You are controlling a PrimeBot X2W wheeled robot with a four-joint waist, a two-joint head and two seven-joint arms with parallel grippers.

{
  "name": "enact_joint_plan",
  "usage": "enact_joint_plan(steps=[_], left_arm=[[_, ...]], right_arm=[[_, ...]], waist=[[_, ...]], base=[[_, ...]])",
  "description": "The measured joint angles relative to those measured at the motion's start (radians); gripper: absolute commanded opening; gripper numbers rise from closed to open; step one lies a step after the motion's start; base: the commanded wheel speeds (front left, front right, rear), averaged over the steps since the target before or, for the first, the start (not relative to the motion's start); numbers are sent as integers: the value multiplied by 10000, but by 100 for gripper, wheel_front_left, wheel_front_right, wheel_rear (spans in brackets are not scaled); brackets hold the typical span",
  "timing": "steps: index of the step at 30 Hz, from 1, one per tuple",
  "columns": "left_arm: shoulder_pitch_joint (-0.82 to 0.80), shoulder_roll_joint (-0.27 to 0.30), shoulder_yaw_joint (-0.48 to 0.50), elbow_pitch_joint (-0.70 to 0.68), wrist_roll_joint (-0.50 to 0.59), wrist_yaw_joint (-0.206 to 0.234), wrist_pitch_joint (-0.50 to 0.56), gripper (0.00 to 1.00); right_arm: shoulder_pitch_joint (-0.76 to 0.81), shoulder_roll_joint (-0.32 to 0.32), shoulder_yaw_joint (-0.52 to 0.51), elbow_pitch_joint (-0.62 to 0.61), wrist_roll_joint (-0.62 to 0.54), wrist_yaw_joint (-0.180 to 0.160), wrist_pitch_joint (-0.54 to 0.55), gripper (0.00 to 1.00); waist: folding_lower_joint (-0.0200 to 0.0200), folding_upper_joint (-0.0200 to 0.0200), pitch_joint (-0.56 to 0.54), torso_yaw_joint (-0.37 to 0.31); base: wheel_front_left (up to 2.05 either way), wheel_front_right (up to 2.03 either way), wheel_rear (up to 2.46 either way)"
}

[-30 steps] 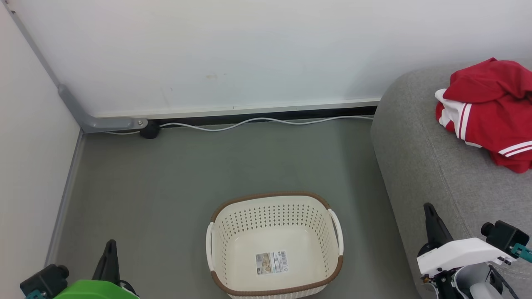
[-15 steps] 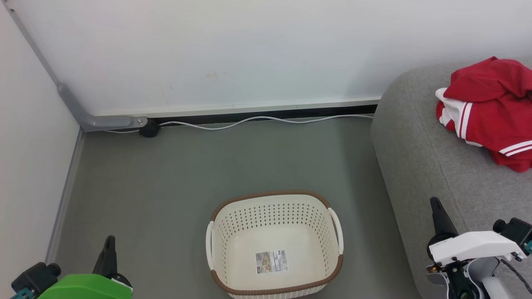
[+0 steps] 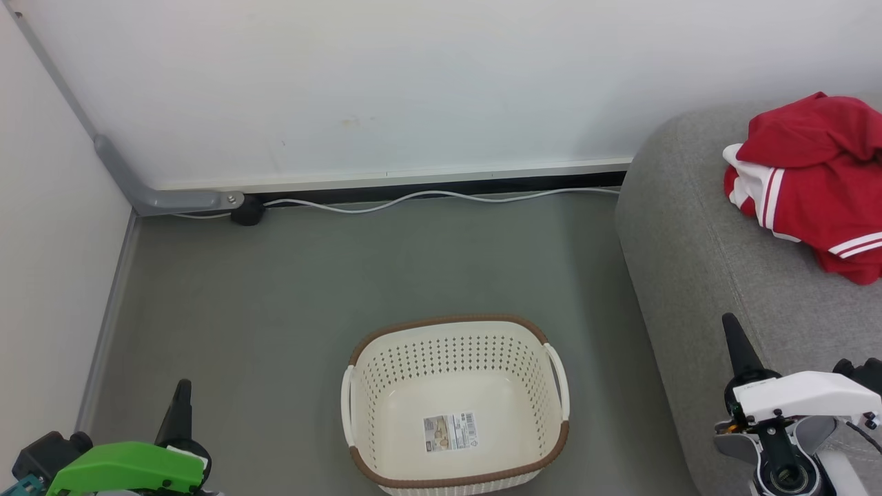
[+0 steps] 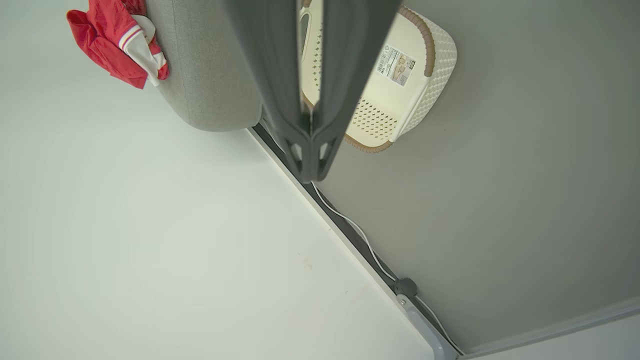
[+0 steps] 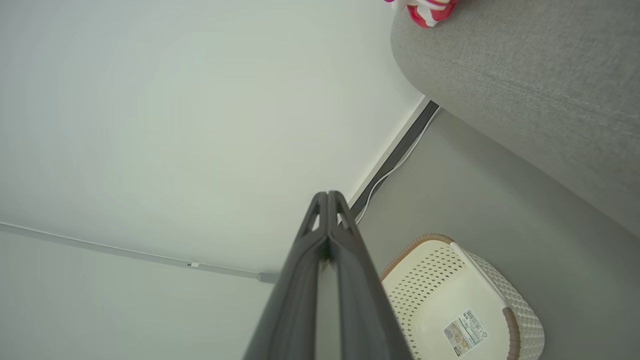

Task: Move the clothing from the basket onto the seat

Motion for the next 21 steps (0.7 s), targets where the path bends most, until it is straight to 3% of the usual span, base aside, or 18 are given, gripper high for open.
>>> enact_joint_plan(steps=[21], left_arm=[[-521, -320, 589, 305, -2297, -529, 704, 0]], right_arm=[[-403, 119, -717, 171, 2569, 477, 690, 0]], waist=[[0, 0, 66, 3]], base=[[0, 0, 0]])
